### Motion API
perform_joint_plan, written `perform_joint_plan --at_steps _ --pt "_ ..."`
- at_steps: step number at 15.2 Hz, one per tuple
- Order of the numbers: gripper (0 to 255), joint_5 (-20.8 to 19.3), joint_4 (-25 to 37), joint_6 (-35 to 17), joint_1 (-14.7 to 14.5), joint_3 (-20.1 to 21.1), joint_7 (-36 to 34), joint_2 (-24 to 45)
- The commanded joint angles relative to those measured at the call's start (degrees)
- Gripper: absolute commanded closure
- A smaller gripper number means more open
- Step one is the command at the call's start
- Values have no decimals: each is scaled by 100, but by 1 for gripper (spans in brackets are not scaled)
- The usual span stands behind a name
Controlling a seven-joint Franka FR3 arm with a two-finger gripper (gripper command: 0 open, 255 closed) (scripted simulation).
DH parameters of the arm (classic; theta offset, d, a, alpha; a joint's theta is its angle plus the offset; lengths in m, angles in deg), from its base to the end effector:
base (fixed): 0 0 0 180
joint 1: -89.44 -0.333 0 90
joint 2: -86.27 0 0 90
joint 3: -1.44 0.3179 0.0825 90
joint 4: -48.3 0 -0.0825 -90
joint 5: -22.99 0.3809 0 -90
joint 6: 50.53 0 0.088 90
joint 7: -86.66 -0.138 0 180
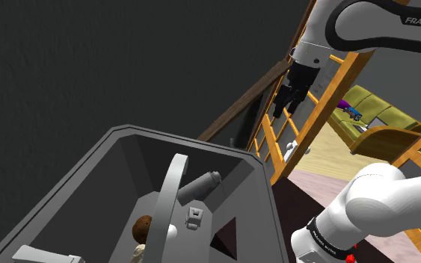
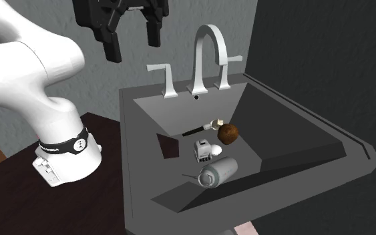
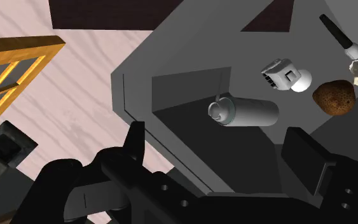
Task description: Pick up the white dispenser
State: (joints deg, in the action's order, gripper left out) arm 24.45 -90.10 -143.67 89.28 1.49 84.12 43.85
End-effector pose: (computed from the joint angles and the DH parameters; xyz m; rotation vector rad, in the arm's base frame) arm 0.3149 0.0046 0.5235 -3.1163 0.0669 0.0782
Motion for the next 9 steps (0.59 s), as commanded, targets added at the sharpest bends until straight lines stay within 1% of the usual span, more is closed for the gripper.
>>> perform_joint_plan --at_steps 1,5,9 --pt "0 0 0 0 0 0 0 0" --pt "0 291 -701 -586 -46 387 -653 -137" --pt "0 626 -1283 -1233 -134 816 -1307 -105"
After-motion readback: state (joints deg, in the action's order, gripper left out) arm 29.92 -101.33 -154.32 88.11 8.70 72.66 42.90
